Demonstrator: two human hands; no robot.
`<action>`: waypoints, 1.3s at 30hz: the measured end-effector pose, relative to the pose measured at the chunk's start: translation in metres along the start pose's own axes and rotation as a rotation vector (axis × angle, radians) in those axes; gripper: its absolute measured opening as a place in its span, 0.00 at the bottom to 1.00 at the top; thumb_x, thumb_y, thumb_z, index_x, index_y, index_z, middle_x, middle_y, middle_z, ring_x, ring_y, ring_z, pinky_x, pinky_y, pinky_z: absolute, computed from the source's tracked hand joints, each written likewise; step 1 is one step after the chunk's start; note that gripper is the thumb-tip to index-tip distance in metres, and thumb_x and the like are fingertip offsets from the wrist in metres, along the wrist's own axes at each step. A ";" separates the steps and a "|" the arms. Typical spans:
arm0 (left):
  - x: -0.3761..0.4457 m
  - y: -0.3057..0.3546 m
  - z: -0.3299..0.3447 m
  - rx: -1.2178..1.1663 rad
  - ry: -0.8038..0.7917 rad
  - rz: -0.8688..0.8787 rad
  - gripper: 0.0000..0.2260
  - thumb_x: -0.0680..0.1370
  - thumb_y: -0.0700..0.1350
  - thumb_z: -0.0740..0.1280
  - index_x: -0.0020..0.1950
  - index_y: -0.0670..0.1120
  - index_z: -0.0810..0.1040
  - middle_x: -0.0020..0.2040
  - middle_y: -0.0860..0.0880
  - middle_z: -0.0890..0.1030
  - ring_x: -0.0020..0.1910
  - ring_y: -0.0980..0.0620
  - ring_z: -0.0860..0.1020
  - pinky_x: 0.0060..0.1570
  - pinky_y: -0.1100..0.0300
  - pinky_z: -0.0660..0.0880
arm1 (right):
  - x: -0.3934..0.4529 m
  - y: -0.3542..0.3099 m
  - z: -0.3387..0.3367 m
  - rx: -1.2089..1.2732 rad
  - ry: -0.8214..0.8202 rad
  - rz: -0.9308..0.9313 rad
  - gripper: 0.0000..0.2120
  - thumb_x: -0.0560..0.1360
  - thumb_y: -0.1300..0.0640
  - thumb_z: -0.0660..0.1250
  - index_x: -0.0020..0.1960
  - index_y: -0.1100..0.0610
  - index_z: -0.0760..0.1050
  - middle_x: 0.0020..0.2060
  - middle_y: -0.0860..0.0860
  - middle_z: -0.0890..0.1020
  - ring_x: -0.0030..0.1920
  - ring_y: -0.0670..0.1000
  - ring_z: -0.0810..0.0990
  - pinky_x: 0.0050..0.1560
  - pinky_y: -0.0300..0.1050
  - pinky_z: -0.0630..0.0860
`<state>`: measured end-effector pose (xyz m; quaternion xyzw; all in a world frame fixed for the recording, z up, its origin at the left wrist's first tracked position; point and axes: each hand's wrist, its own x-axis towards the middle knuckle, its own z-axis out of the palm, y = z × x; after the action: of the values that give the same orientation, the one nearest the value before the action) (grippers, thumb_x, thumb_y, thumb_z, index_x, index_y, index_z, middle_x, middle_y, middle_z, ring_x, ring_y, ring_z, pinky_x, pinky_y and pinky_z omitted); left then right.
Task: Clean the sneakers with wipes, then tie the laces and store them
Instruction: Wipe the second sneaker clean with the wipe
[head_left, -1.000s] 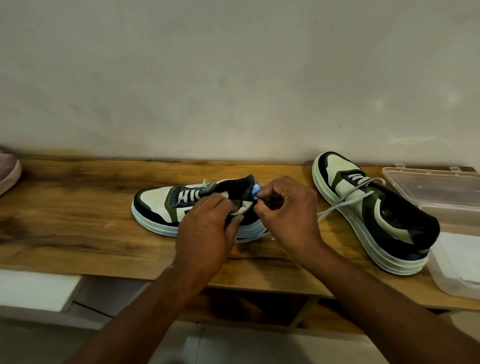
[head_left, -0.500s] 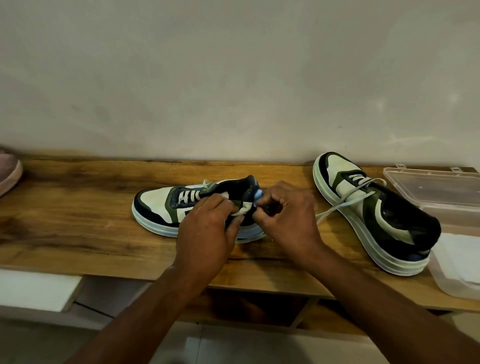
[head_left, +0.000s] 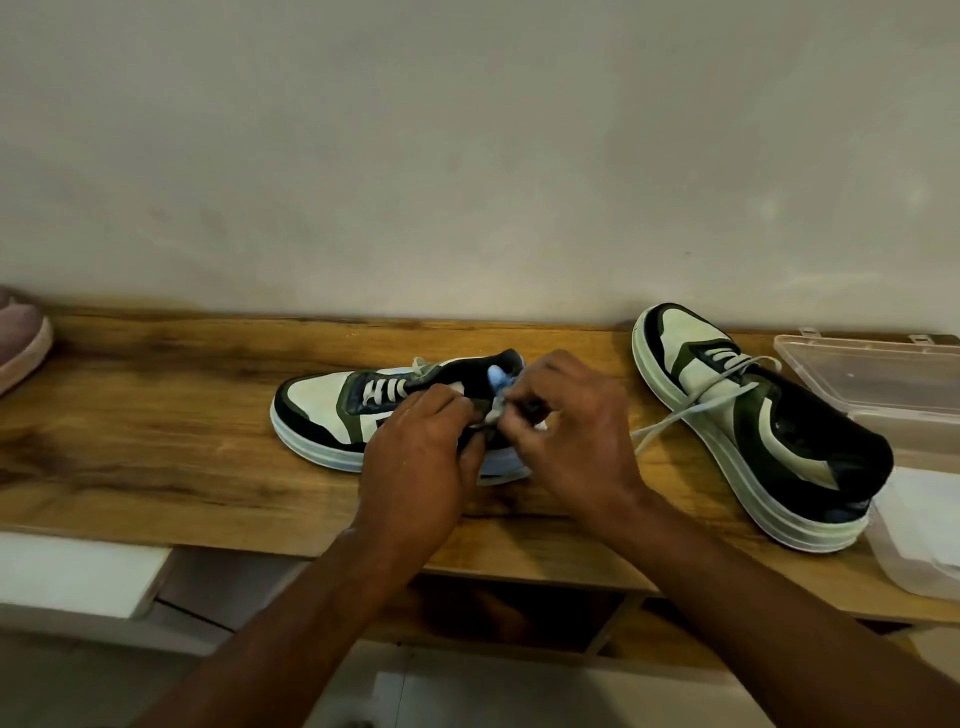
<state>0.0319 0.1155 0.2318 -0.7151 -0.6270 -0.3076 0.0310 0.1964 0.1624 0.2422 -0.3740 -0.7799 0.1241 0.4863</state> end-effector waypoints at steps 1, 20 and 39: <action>0.000 0.000 0.000 0.000 0.004 0.004 0.05 0.77 0.46 0.74 0.50 0.47 0.82 0.49 0.52 0.80 0.49 0.51 0.78 0.47 0.53 0.77 | 0.004 0.004 -0.002 0.001 0.061 0.048 0.08 0.68 0.69 0.76 0.41 0.58 0.81 0.40 0.49 0.81 0.39 0.46 0.79 0.38 0.43 0.78; 0.001 -0.006 -0.002 -0.053 -0.047 0.123 0.09 0.75 0.43 0.76 0.53 0.47 0.80 0.53 0.51 0.79 0.53 0.50 0.76 0.49 0.53 0.78 | -0.024 0.022 -0.021 0.025 -0.149 0.164 0.08 0.69 0.64 0.78 0.43 0.53 0.83 0.40 0.43 0.82 0.40 0.42 0.81 0.39 0.38 0.80; -0.011 -0.009 -0.013 -0.262 -0.072 -0.344 0.46 0.65 0.53 0.84 0.78 0.50 0.66 0.70 0.55 0.68 0.67 0.59 0.69 0.66 0.66 0.71 | -0.039 0.005 -0.008 0.183 -0.077 0.167 0.09 0.69 0.65 0.77 0.48 0.56 0.85 0.42 0.45 0.85 0.40 0.44 0.84 0.40 0.42 0.83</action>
<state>0.0183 0.1021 0.2336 -0.6061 -0.6951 -0.3615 -0.1374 0.2154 0.1374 0.2177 -0.3866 -0.7496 0.2488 0.4761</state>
